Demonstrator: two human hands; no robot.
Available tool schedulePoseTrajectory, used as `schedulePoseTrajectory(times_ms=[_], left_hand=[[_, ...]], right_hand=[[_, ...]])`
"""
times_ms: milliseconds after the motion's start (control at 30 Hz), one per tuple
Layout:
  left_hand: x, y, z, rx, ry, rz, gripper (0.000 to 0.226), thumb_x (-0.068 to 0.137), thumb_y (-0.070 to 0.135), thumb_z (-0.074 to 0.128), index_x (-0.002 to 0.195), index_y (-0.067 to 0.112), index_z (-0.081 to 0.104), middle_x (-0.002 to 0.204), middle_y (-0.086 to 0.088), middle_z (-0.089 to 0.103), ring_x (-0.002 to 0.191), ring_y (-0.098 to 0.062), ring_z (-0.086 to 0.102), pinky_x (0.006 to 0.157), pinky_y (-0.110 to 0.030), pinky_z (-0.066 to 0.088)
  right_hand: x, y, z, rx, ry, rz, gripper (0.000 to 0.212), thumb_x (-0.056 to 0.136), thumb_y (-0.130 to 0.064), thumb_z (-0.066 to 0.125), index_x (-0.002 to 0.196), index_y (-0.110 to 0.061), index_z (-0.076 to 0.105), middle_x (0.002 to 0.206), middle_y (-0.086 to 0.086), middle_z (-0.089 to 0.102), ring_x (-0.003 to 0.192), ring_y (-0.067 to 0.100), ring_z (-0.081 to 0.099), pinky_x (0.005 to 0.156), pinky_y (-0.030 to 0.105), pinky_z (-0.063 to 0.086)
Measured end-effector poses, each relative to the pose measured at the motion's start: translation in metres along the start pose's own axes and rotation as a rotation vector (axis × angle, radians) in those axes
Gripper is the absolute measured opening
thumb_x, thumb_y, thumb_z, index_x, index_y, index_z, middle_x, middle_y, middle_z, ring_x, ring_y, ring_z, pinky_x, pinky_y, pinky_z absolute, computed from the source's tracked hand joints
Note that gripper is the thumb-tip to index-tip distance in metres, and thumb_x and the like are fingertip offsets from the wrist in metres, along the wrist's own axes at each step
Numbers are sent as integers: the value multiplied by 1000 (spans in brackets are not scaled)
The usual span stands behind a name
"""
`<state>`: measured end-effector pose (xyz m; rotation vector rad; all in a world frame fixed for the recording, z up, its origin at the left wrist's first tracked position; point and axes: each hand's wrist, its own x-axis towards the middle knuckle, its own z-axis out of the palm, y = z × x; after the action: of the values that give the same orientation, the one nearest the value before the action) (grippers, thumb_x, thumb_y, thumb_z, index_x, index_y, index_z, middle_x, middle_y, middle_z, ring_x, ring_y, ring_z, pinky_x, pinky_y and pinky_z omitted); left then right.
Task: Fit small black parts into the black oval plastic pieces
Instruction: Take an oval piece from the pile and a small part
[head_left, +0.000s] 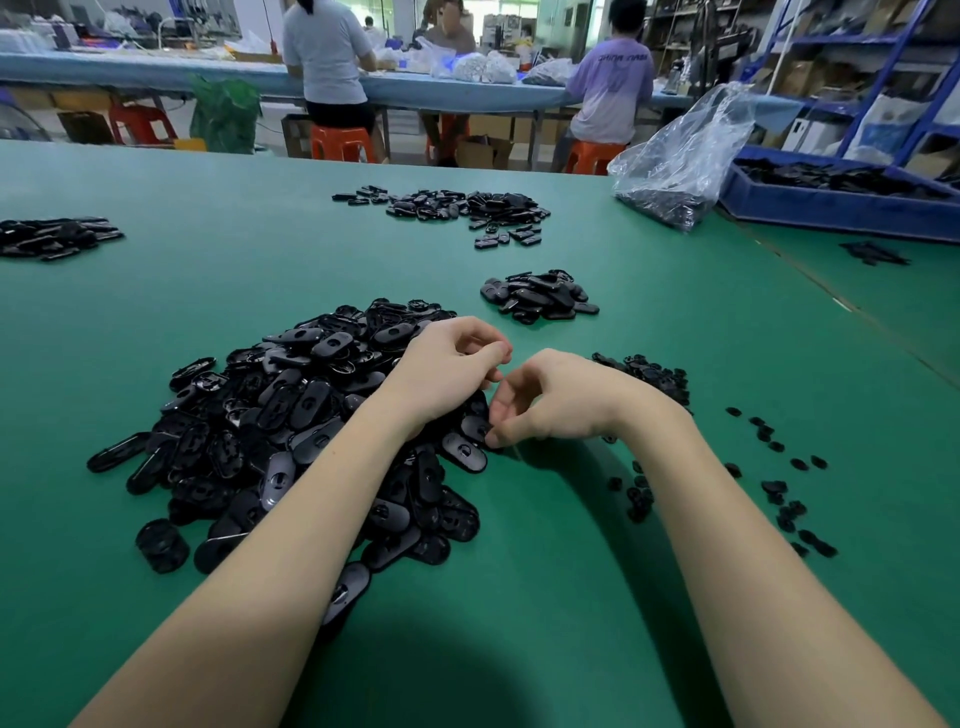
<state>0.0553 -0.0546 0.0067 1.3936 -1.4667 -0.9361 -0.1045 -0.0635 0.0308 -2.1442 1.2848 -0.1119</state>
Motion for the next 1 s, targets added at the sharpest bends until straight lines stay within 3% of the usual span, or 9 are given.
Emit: schedulePoseTrajectory(times_ms=[167, 267, 367, 467, 567, 633, 800, 900, 1000], left_hand=[[-2, 2, -1, 40, -3, 1, 12, 96, 11, 60, 97, 10, 72, 94, -7, 76, 86, -23, 74, 86, -32, 59], [-2, 2, -2, 59, -2, 16, 11, 96, 14, 62, 95, 13, 72, 89, -1, 76, 77, -10, 72, 75, -23, 54], [-1, 3, -2, 17, -13, 20, 11, 97, 17, 63, 97, 11, 72, 94, -2, 77, 83, -16, 74, 84, -32, 59], [-2, 7, -2, -38, -55, 22, 12, 97, 18, 63, 97, 10, 72, 98, -7, 77, 93, -25, 74, 90, -36, 58], [-4, 11, 3, -58, -135, 26, 11, 98, 16, 63, 101, 10, 73, 99, -13, 77, 88, -16, 70, 74, -24, 57], [-5, 12, 5, -78, -165, 26, 11, 97, 12, 64, 104, 10, 72, 98, -15, 77, 82, -10, 68, 71, -21, 55], [-6, 10, 7, -66, -155, 7, 10, 93, 14, 69, 100, 20, 73, 90, -6, 78, 80, -6, 65, 75, -22, 55], [-5, 10, 8, -54, -121, -14, 9, 92, 18, 70, 98, 25, 73, 82, 5, 77, 77, -5, 62, 71, -20, 51], [-5, 11, 8, -117, -95, -45, 12, 92, 15, 68, 101, 24, 72, 80, 8, 75, 77, -6, 64, 62, -16, 50]], right_hand=[[0, 8, -2, 151, 13, -42, 8, 84, -18, 81, 90, -20, 76, 74, -11, 71, 65, 6, 58, 68, 20, 46], [-1, 14, -6, 248, 15, -69, 8, 85, -15, 81, 90, -17, 76, 69, -11, 70, 65, 8, 56, 67, 22, 47], [-4, 21, -14, 309, 58, -90, 7, 85, -15, 82, 89, -18, 77, 67, -10, 68, 60, 4, 54, 60, 14, 44], [-7, 30, -22, 352, 162, -93, 7, 88, -15, 79, 88, -22, 79, 72, -10, 70, 62, 6, 53, 60, 14, 45], [-11, 36, -28, 398, 257, -100, 12, 90, -13, 76, 87, -24, 80, 77, -7, 71, 64, 6, 54, 61, 13, 46], [-13, 37, -29, 395, 285, -102, 10, 90, -13, 76, 88, -23, 79, 76, -7, 69, 63, 7, 53, 61, 12, 45], [-15, 36, -36, 268, 353, 8, 4, 88, -25, 75, 85, -27, 76, 78, -13, 71, 61, 6, 58, 66, 19, 48], [-17, 42, -41, -60, 408, 194, 2, 81, -38, 76, 79, -37, 76, 83, -21, 73, 87, 4, 67, 80, 28, 51], [-21, 46, -42, -180, 319, 317, 4, 73, -41, 80, 75, -42, 76, 87, -20, 74, 95, 9, 68, 86, 30, 54]])
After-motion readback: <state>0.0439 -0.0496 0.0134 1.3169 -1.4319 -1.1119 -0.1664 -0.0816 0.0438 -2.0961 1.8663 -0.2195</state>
